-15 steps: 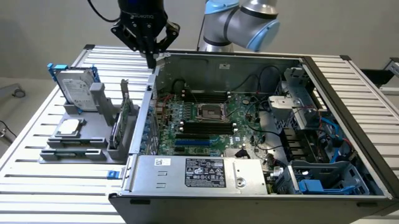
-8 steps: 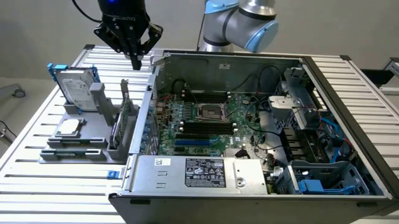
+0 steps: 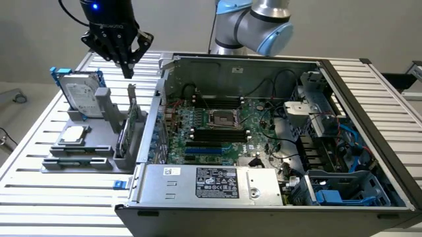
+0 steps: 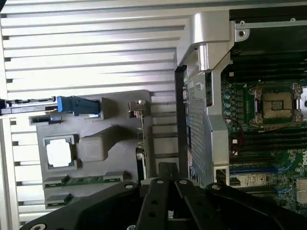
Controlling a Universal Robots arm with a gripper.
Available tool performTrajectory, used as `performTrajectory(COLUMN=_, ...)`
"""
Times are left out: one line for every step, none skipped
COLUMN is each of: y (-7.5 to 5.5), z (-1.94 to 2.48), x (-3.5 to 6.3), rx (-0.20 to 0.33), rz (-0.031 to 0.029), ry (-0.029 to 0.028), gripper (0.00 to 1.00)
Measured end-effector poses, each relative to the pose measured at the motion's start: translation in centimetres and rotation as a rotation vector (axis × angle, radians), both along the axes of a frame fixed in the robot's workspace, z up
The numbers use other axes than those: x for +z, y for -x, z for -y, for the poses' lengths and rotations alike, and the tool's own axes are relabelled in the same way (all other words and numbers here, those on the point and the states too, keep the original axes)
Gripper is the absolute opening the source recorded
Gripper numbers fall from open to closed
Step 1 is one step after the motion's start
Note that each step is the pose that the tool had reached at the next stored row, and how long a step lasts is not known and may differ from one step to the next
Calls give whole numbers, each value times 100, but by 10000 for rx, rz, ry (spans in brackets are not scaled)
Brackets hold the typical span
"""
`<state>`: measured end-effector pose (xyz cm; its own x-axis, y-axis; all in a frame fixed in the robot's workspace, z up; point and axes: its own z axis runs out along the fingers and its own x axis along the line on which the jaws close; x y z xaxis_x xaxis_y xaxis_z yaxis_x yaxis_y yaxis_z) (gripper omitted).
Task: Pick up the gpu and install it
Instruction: 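Reach for the gpu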
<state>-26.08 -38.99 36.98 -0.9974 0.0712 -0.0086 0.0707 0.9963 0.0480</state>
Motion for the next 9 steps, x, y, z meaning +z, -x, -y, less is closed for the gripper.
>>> performTrajectory(y=21, z=5, x=-15, rx=2, rz=-21, ry=-1, gripper=11)
performTrajectory(y=34, z=12, x=-29, rx=7, rz=-48, ry=-2, gripper=11)
performTrajectory(y=40, z=21, x=-39, rx=17, rz=-88, ry=-1, gripper=11)
performTrajectory(y=45, z=32, x=-50, rx=30, rz=-135, ry=-1, gripper=11)
performTrajectory(y=47, z=44, x=-58, rx=47, rz=-188, ry=0, gripper=11)
performTrajectory(y=48, z=57, x=-67, rx=67, rz=-242, ry=1, gripper=11)
performTrajectory(y=49, z=71, x=-77, rx=88, rz=-298, ry=0, gripper=11)
performTrajectory(y=50, z=84, x=-85, rx=109, rz=-349, ry=1, gripper=11)
performTrajectory(y=51, z=96, x=-92, rx=135, rz=-396, ry=2, gripper=11)
